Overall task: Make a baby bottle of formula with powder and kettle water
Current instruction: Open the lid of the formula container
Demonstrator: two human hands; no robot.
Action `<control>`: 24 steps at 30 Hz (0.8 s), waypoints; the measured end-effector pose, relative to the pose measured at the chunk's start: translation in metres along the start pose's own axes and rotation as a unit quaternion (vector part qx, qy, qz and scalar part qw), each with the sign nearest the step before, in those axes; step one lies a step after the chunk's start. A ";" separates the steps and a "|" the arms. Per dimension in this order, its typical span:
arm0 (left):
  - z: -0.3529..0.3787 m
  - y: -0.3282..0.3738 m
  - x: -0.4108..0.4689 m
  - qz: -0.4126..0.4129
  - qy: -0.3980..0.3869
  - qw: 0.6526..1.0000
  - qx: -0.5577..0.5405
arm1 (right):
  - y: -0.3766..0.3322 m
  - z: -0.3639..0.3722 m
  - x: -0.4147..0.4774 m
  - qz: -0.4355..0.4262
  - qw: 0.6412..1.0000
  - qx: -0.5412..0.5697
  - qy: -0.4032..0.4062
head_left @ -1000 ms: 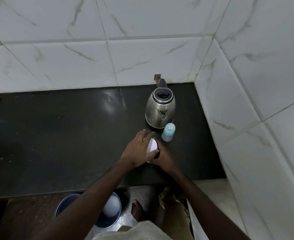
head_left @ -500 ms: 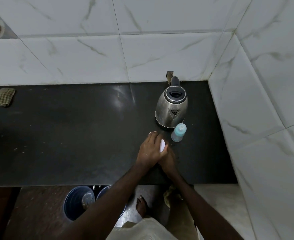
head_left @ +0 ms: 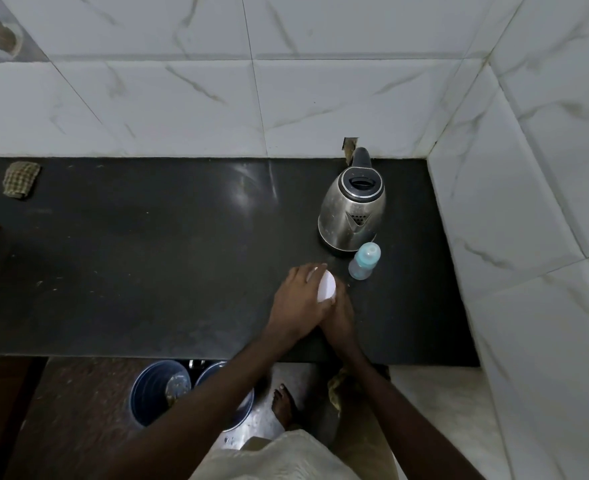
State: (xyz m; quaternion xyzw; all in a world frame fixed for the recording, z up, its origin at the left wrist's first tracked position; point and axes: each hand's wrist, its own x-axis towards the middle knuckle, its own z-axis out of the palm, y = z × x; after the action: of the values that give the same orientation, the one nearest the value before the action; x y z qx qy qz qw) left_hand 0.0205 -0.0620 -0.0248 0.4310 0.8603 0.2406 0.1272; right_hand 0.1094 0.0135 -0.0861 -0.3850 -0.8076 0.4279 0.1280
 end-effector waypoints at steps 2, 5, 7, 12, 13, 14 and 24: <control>-0.009 -0.005 0.003 0.033 -0.013 0.999 0.006 | -0.005 -0.003 -0.004 -0.022 0.999 -0.026 0.005; -0.018 -0.005 0.003 0.112 -0.090 0.989 0.020 | 0.014 0.010 -0.001 -0.005 1.000 -0.005 -0.001; -0.024 -0.007 0.004 0.069 -0.084 0.993 0.044 | 0.004 0.006 -0.001 0.022 1.000 0.008 -0.015; -0.025 -0.013 0.012 0.117 -0.183 0.975 0.049 | -0.007 -0.006 -0.005 0.060 0.996 0.047 -0.047; -0.028 -0.012 0.013 0.110 -0.196 0.973 0.054 | -0.004 -0.003 -0.004 0.060 0.996 0.049 -0.047; -0.030 -0.010 0.014 0.090 -0.198 0.975 0.052 | -0.004 -0.004 -0.004 0.064 0.995 0.060 -0.049; -0.033 0.025 0.016 -0.113 -0.058 0.989 0.072 | 0.011 0.009 0.001 0.050 0.996 0.078 -0.017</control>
State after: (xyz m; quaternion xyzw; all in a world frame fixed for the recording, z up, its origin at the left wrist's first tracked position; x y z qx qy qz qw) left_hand 0.0135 -0.0462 0.0159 0.3519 0.9099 0.1368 0.1720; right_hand 0.1100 0.0125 -0.1002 -0.4069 -0.7532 0.5022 0.1224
